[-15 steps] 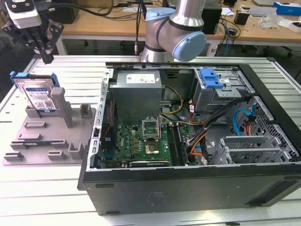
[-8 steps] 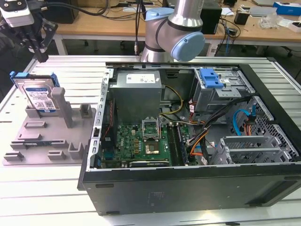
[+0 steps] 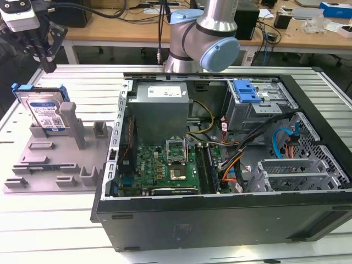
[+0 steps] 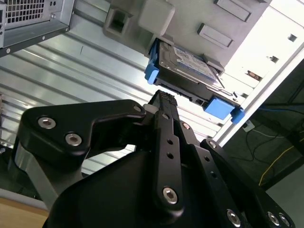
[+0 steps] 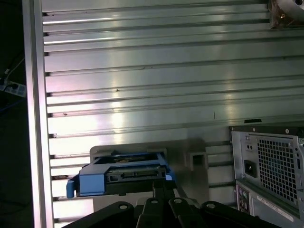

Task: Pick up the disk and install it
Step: 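Pick up the disk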

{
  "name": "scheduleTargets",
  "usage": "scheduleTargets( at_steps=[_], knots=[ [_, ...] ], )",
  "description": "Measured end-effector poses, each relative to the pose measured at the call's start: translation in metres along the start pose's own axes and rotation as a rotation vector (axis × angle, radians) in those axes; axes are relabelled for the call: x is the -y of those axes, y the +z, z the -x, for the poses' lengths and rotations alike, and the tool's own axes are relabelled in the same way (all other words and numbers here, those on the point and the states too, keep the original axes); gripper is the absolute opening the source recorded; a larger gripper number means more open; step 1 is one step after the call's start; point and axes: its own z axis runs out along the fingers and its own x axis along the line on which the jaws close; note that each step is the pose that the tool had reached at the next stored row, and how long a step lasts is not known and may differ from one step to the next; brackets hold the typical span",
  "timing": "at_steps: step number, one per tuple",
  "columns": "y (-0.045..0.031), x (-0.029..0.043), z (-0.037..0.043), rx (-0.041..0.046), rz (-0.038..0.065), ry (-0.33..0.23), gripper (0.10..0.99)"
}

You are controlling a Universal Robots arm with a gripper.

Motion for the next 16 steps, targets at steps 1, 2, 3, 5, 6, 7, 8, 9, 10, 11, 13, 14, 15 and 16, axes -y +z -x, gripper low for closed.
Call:
scheduleTargets(
  at_steps=[1, 2, 3, 5, 6, 7, 8, 9, 10, 11, 13, 14, 15, 16],
  knots=[
    [0.0000, 0.0000, 0.0000, 0.0000, 0.000, 0.000, 0.106],
    [0.0000, 0.0000, -0.0001, 0.0000, 0.000, 0.000, 0.106],
    [0.0000, 0.0000, -0.0001, -0.0004, 0.000, -0.002, 0.106],
    [0.0001, 0.0000, -0.0002, -0.0021, 0.001, -0.034, 0.106],
    [0.0002, 0.0000, -0.0002, -0.0029, 0.001, -0.052, 0.106],
    [0.0003, 0.0000, -0.0001, -0.0038, 0.002, -0.069, 0.106],
    [0.0004, 0.0000, -0.0001, -0.0048, 0.002, -0.089, 0.106],
    [0.0005, 0.0000, -0.0001, -0.0056, 0.002, -0.107, 0.106],
    [0.0006, 0.0000, -0.0001, -0.0066, 0.003, -0.124, 0.106],
    [0.0008, 0.0000, -0.0001, -0.0083, 0.003, -0.153, 0.106],
    [0.0010, 0.0000, -0.0002, -0.0109, 0.004, -0.187, 0.106],
    [0.0011, 0.0001, -0.0001, -0.0125, 0.005, -0.207, 0.106],
    [0.0012, 0.0001, -0.0001, -0.0139, 0.005, -0.225, 0.106],
    [0.0012, 0.0001, -0.0001, -0.0162, 0.006, -0.251, 0.106]
  ],
)
